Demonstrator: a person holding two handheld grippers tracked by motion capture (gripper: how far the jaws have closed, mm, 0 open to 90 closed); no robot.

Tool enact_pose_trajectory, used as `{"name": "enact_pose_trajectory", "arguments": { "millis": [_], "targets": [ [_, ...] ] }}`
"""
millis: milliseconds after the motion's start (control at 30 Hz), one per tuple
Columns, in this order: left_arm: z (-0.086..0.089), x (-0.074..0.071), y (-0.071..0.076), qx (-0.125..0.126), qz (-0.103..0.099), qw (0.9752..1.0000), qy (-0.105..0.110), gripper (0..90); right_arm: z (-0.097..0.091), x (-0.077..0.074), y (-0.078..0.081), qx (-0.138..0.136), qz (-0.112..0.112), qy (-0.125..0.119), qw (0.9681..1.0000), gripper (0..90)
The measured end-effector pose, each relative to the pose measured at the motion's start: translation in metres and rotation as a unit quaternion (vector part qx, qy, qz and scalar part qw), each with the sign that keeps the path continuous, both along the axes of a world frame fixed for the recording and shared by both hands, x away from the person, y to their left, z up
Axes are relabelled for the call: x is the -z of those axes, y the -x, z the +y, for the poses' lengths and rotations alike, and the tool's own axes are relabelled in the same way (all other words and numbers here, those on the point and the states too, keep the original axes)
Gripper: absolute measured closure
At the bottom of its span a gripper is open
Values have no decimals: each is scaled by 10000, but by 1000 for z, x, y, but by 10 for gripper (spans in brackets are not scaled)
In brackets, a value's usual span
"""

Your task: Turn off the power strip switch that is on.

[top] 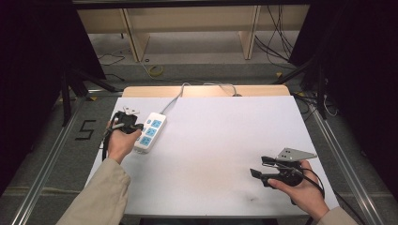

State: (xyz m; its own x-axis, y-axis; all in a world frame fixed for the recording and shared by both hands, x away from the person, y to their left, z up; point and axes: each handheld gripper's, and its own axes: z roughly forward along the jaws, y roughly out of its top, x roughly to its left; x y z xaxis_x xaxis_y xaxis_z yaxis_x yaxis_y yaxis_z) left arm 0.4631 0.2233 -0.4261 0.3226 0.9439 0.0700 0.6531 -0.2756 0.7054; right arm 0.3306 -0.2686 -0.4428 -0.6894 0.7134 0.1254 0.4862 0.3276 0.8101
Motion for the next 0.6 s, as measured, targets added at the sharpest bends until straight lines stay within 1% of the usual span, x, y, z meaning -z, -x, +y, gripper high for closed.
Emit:
{"name": "enact_pose_trajectory", "arguments": {
  "millis": [67,167,267,600],
  "targets": [
    [-1,1,-1,12,7,10000,4,899,0,0,0,5,7,0,10000,315],
    [-1,1,-3,28,17,10000,-47,898,1,1,-1,12,26,9,10000,314],
    [-1,1,-5,6,9,10000,-10,898,1,1,-1,9,23,14,10000,313],
    [0,2,-12,3,6,10000,-67,898,2,2,-1,4,31,36,10000,312]
  ]
}}
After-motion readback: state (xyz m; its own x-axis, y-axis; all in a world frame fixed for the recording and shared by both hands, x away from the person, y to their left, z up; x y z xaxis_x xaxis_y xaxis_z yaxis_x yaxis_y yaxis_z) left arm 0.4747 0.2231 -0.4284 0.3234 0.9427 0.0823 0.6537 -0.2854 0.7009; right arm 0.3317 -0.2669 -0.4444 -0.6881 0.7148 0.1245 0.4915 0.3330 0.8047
